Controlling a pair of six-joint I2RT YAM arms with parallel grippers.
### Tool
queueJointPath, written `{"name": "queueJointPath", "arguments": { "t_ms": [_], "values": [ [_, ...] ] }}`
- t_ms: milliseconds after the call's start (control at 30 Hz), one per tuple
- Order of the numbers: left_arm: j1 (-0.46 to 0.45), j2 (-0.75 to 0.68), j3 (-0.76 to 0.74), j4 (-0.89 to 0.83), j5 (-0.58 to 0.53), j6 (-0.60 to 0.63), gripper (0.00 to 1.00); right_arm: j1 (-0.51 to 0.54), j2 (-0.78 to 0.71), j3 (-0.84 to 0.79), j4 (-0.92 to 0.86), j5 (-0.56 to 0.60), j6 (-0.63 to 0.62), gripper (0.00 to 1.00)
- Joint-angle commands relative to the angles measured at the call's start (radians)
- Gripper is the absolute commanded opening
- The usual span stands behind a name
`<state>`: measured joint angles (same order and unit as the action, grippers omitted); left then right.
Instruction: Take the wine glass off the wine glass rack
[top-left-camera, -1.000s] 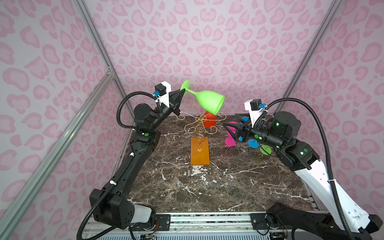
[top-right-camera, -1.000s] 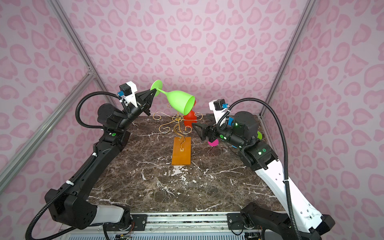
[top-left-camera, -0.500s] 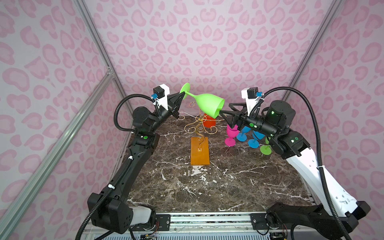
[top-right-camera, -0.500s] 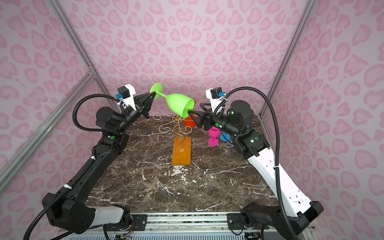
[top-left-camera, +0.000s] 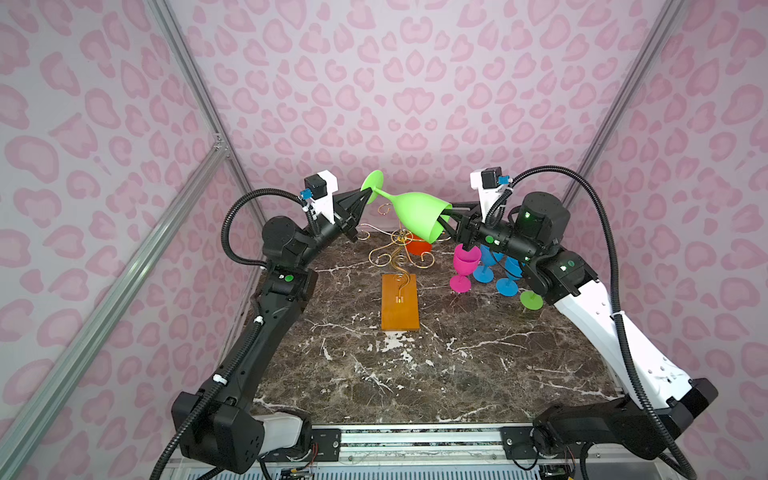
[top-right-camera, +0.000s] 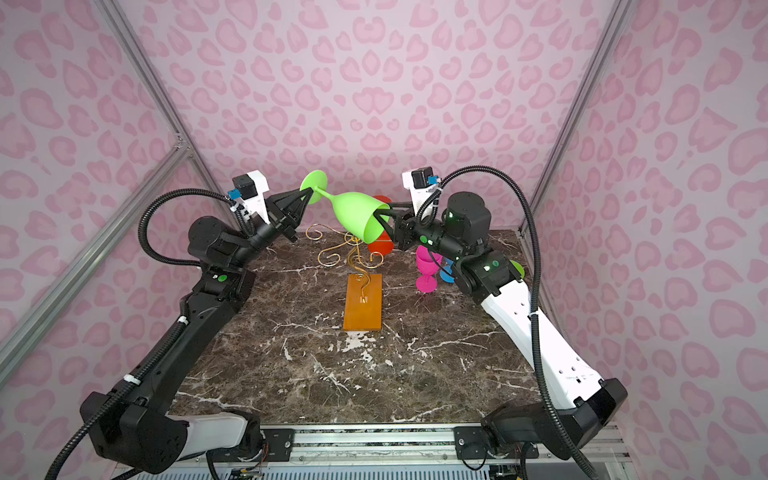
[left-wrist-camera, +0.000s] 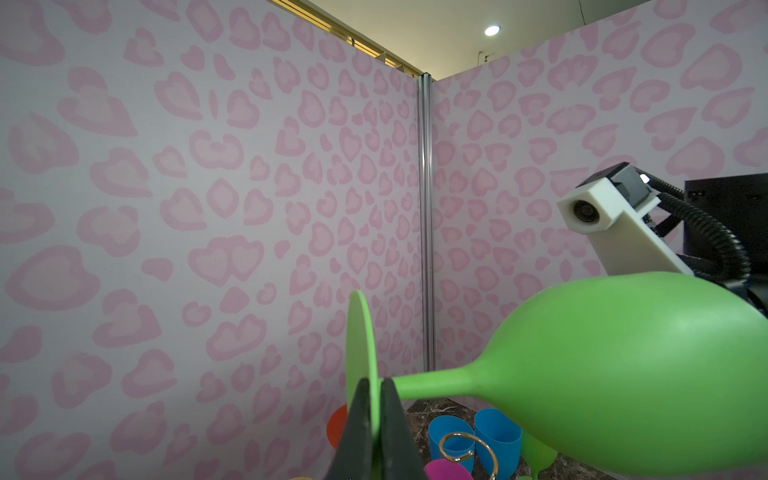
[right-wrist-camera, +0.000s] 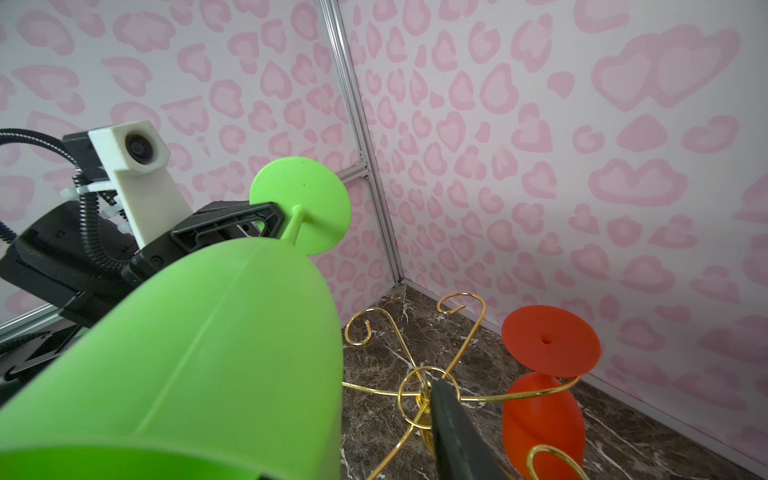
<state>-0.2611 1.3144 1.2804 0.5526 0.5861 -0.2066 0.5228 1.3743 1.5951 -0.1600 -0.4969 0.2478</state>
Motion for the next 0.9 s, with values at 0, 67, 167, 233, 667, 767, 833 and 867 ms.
{"name": "queueJointPath", "arguments": {
  "t_ms": [0,67,167,233,667,767,833,867],
  "values": [
    [0.002,-0.003,-0.004,0.033,0.030,-0.023,0.03,0.002,-0.001,-0.010,0.065,-0.017,0.030,0.29],
    [0.002,-0.003,-0.010,0.028,0.019,-0.018,0.03,0.002,-0.002,-0.012,0.065,-0.016,0.041,0.23],
    [0.002,-0.005,-0.019,0.022,0.003,-0.012,0.03,0.006,-0.003,-0.018,0.069,-0.031,0.063,0.11],
    [0.002,-0.006,-0.019,0.014,-0.002,-0.009,0.03,0.013,-0.005,-0.023,0.068,-0.029,0.068,0.03],
    [0.002,-0.053,-0.036,-0.060,-0.131,0.032,0.32,0.023,-0.120,-0.057,0.017,0.116,0.063,0.00],
    [0.005,-0.073,-0.039,-0.102,-0.207,0.029,0.39,0.004,-0.179,-0.066,-0.017,0.165,0.046,0.00],
    [0.009,-0.086,-0.042,-0.130,-0.257,0.032,0.42,-0.016,-0.220,-0.075,-0.054,0.191,0.036,0.00],
    [0.012,-0.096,-0.049,-0.142,-0.287,0.034,0.43,-0.029,-0.244,-0.082,-0.078,0.202,0.030,0.00]
  ]
}}
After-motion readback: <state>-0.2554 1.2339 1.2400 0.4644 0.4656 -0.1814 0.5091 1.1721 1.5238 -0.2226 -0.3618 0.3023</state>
